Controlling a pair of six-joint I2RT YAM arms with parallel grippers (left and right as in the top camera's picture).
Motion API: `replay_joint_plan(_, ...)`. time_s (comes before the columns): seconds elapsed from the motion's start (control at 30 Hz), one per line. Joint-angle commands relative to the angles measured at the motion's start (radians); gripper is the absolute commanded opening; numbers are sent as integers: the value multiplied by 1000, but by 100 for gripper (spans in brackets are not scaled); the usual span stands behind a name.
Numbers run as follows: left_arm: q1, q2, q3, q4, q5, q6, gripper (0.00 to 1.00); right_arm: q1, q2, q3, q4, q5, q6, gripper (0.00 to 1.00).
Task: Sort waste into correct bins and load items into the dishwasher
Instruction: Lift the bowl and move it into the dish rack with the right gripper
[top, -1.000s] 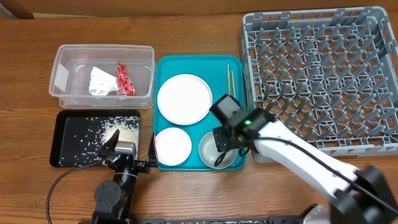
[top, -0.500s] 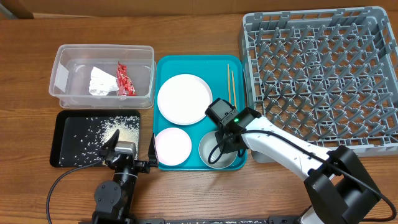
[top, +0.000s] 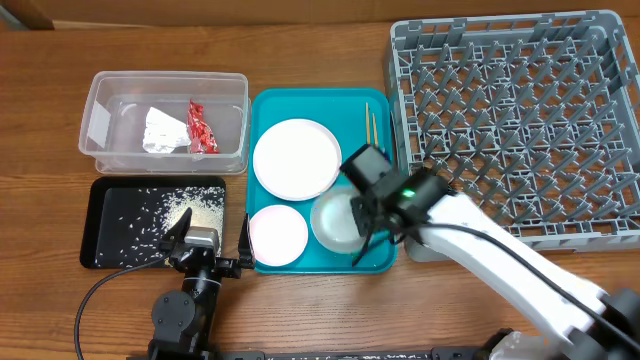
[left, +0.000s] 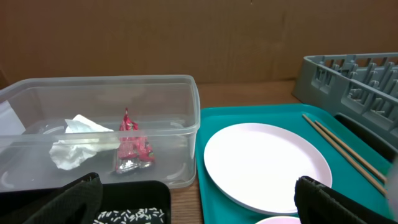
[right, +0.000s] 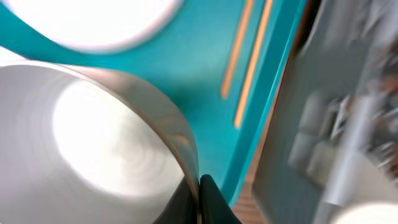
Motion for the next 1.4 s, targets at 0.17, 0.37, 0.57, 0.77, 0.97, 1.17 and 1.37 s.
replay_joint_plan(0.17,8,-5,-3,2,5,-18,100,1,-261,71,-117,605,236,4)
replay_joint_plan(0.37,8,-5,-3,2,4,-18,100,-31,-297,69,-334,1152,526,4)
replay_joint_plan(0.57,8,-5,-3,2,5,-18,100,-197,-232,67,-313,1254,518,4)
replay_joint_plan(0.77,8,-5,-3,2,4,-18,100,-431,-100,67,-202,1168,457,4)
replay_joint_plan(0.97,8,-5,-3,2,5,-18,100,-551,58,67,-96,1076,359,4)
replay_joint_plan(1.17,8,-5,-3,2,5,-18,100,-595,181,67,-60,1123,330,4)
replay_joint_plan(1.37,8,-5,-3,2,4,-18,100,-617,270,67,-27,1122,307,4)
